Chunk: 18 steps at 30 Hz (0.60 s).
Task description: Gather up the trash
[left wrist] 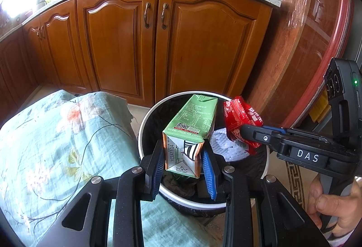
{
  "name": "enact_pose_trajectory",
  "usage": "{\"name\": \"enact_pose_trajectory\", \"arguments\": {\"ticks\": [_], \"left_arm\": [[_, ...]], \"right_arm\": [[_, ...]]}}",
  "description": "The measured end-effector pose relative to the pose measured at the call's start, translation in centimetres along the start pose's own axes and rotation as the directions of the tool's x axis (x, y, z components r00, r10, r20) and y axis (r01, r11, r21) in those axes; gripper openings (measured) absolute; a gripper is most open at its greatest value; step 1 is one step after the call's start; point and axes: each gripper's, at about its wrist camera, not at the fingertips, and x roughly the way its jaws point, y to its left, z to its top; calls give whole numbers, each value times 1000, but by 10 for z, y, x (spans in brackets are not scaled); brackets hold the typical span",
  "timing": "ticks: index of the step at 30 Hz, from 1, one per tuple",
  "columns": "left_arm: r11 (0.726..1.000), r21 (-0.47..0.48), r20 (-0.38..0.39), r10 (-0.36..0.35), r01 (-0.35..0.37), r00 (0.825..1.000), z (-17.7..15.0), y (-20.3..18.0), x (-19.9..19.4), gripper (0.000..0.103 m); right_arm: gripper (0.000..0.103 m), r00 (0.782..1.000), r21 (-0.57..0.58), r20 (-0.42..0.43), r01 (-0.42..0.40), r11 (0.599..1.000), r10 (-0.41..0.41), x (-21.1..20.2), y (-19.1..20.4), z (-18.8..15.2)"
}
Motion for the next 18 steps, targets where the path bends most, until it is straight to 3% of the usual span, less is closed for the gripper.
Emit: {"name": "enact_pose_trajectory", "arguments": {"ticks": [3, 5, 7, 14, 18], "left_arm": [[1000, -19, -11, -7, 7, 1000, 2, 4, 1, 32], [999, -28, -14, -17, 17, 1000, 3, 7, 0, 38], [1000, -27, -4, -11, 11, 1000, 3, 9, -3, 41], [999, -35, 28, 10, -9, 1000, -8, 19, -23, 54], [998, -69, 43, 13, -10, 999, -24, 29, -39, 59]], "right_arm": [[27, 1000, 2, -5, -7, 1000, 7, 0, 0, 1], [30, 1000, 7, -5, -10, 1000, 10, 0, 1, 1], [43, 1000, 13, 1, -14, 1000, 14, -2, 0, 0], [51, 998, 41, 47, -41, 998, 39, -16, 0, -6], [62, 995, 43, 89, -56, 997, 52, -31, 6, -15]]}}
